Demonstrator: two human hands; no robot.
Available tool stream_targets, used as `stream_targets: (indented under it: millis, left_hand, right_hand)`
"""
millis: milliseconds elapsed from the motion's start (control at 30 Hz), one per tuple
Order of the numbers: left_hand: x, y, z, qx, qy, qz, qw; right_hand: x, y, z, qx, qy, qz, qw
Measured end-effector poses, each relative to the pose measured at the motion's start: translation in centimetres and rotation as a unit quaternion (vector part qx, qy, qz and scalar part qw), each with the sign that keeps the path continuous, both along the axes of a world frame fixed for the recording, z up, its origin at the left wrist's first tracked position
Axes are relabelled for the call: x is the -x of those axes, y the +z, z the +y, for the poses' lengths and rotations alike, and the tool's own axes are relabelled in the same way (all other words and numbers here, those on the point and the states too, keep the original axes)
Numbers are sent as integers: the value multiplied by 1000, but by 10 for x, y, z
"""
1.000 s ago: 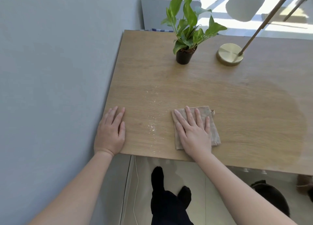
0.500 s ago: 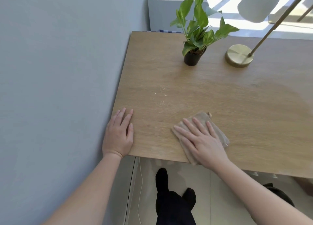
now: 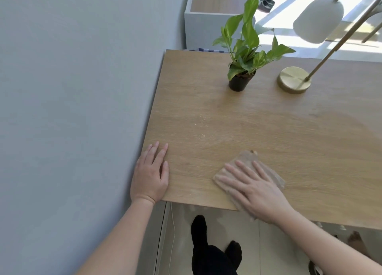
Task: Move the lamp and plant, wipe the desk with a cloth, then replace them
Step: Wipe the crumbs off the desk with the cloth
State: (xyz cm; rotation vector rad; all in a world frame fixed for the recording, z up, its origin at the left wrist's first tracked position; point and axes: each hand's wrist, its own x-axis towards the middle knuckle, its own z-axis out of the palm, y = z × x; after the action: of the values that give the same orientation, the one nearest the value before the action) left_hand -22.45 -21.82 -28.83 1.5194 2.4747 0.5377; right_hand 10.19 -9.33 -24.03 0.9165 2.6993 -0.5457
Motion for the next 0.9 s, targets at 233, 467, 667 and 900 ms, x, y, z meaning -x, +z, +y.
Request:
stream_targets:
  millis: [233,467,667,900]
  left_hand:
    - [4,-3,-2,0,-3,0,1000]
    - [3,0,1,-5,-2,7,1000]
    - [3,-2,-1,-4,13,7,1000]
    - [5,-6,1,-14,36,-1,999]
  right_hand:
    - [101,-12,50,-22,-214,10,977]
    - [50,-1,24,3,-10,26,1000]
    - [90,-6,95,-34,-218,19,975]
    - [200,-12,77,0,-109,56,992]
